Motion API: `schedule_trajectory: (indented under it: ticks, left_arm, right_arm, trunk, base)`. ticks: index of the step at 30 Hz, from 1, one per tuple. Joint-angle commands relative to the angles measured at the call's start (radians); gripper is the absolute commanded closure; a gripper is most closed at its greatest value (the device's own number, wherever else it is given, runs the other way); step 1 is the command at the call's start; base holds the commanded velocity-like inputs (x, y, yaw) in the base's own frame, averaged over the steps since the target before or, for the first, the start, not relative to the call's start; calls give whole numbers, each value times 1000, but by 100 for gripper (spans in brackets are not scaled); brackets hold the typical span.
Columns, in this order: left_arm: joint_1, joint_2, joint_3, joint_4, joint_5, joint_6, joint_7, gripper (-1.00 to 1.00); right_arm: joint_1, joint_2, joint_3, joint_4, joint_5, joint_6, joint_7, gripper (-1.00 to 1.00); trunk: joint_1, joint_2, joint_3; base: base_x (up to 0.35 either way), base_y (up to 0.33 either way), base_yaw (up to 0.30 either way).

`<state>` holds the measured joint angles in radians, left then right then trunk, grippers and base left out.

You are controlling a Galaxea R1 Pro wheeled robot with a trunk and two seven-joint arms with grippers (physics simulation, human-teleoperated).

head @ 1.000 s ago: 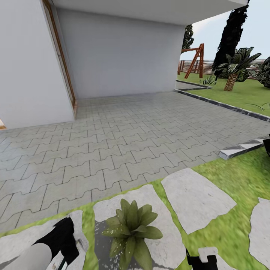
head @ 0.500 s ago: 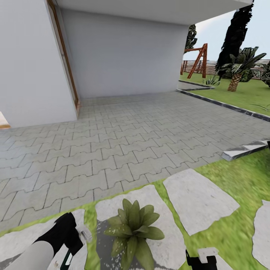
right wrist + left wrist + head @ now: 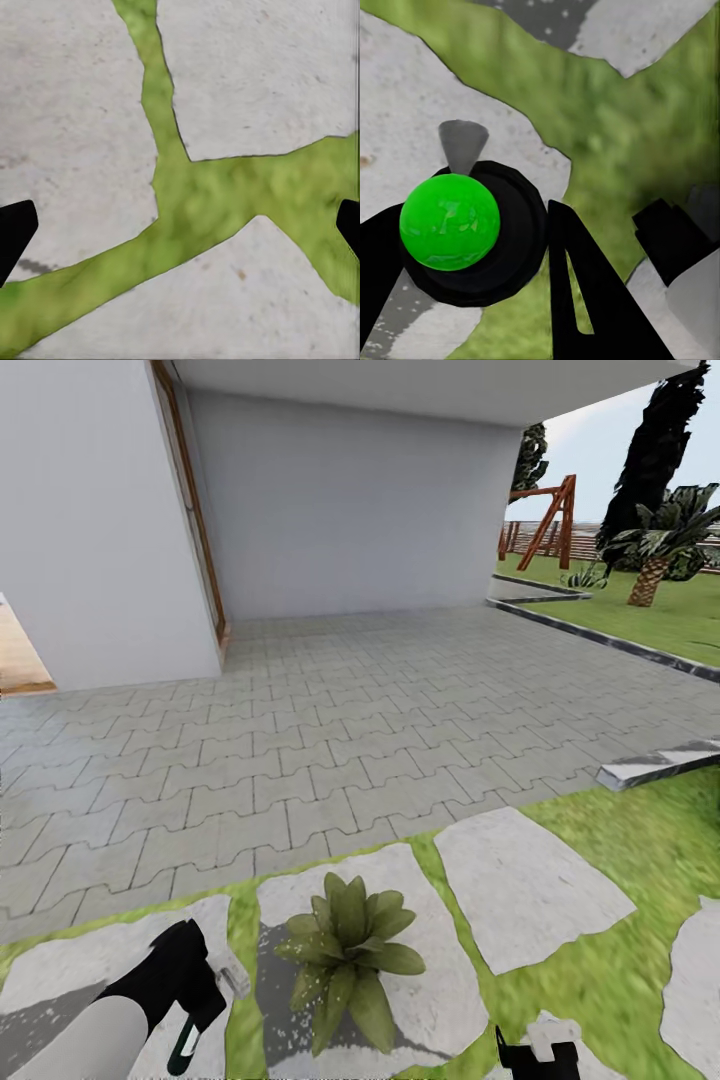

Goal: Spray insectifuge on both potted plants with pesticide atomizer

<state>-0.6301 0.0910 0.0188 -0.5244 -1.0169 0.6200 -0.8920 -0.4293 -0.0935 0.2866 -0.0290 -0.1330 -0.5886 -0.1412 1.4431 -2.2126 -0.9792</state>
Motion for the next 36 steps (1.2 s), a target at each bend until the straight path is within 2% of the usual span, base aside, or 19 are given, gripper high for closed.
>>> schedule_trajectory:
  ticks: [1,5,8,9,11,12,14,22,29,32,36]
  left_arm:
    - [0,-1,2,-3,-5,7,-7,100]
    - [0,-10,2,-2,-5,7,-7,100]
    - [-4,-28,-2,-2,-6,13,-16,100]
    - [-5,-33,-3,-2,-8,16,-36,100]
    - [-8,-41,-9,-4,-22,16,-159,100]
    - [-8,-42,-16,-4,-29,16,-186,100]
    - [-8,-42,-64,-5,-62,18,-233,100]
    - [-8,-37,-77,-43,-72,21,-237,100]
    - [-8,-37,-78,-48,-73,21,-235,100]
    - [-8,-42,-77,-48,-111,31,-236,100]
    - [-8,-49,-76,-50,-128,75,-236,100]
  right_arm:
    - [0,1,9,0,-10,-2,-1,-100]
    - [0,1,9,0,-10,-2,-1,-100]
    - [0,1,9,0,-10,-3,-1,-100]
    - [0,1,9,0,-10,-3,-1,-100]
    - [0,1,9,0,-10,-3,-1,-100]
    - [0,1,8,0,-10,-3,-1,-100]
    - [0,0,8,0,-10,-4,-1,-100]
    - [0,-2,8,0,-10,-3,-1,-100]
    - [0,-6,8,0,-10,-3,-1,-100]
    - [0,-2,9,0,-10,-2,-1,-100]
    - [0,3,9,0,-10,-2,-1,-100]
  trunk:
    - [0,0,-1]
    - [0,0,-1]
    - [0,0,-1]
    - [0,0,-1]
    - [0,0,-1]
    - [0,0,-1]
    - [0,0,-1]
    - [0,0,-1]
    - [0,0,-1]
    - [0,0,-1]
    - [0,0,-2]
  base:
    - [-30,-264,176]
    - [29,-271,251]
    - [81,-273,274]
    - [93,-273,275]
    - [98,-273,151]
    - [99,-273,56]
    - [77,-274,18]
    - [-151,-229,1]
    - [-48,-33,0]
    - [0,0,6]
    - [0,0,179]
